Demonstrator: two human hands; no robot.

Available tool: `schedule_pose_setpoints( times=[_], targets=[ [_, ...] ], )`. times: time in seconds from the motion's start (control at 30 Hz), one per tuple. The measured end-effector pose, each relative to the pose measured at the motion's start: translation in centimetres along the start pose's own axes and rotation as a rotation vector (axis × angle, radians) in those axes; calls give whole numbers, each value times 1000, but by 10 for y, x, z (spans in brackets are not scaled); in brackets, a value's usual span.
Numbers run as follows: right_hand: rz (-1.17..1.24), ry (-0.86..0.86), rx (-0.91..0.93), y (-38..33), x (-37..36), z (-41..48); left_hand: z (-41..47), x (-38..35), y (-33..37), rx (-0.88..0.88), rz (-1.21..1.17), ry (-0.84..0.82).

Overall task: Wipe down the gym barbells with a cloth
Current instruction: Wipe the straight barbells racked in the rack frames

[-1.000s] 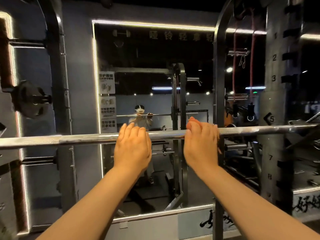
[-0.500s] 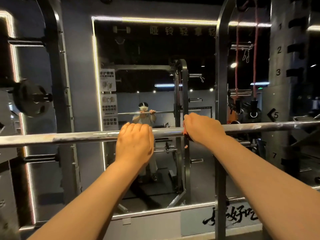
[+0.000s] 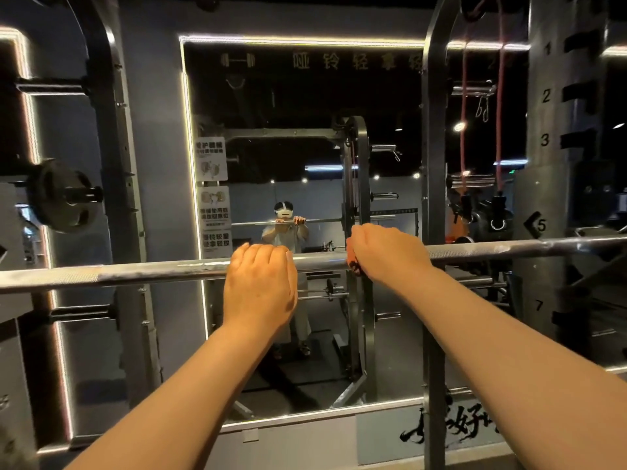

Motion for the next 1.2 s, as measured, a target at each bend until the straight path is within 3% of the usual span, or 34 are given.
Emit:
schedule_pose_setpoints(
  times=[0.07, 0.13, 0.23, 0.37, 0.5, 0.6, 0.7, 0.8, 0.9, 0.97, 1.0, 1.1, 1.2],
  targets=[
    [37, 144, 38, -12, 0, -12, 0, 1, 0, -6, -2, 19],
    [283, 271, 138, -21, -6, -32, -1, 1, 0, -4, 3, 38],
    [541, 128, 183, -8, -12, -36, -2, 1, 1, -3, 6, 41],
    [279, -31, 101, 27, 1, -17, -2, 1, 2, -21, 13, 37],
    [2, 34, 175, 3, 0, -20, 0, 0, 0, -5, 40, 45],
    [366, 7, 208, -16, -2, -26, 0, 0, 2, -5, 49, 58],
    [573, -30, 159, -5, -3, -28, -1, 1, 1, -12, 36, 50],
    [749, -16, -82, 26, -2, -14, 0, 3, 1, -26, 32, 45],
    [587, 277, -262, 51, 28, -1, -2, 3, 1, -33, 36, 58],
    [422, 512, -199, 46, 54, -5, -2, 2, 1, -39, 47, 65],
    [330, 532, -143, 36, 59, -9, -2, 2, 0, -39, 51, 68],
    [170, 327, -81, 1, 31, -19, -1, -1, -1, -31, 58, 63],
    [268, 186, -72, -24, 3, -35, -1, -2, 0, -33, 63, 86]
  ],
)
Point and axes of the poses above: each hand's wrist, its own z-axis towards the middle knuckle, its own x-axis out of the back of the hand, y = z × x, the point moved 7 cm from there along z, towards the middle knuckle, and after that the axes turned 13 degrees about -x, right-handed, at the moved point
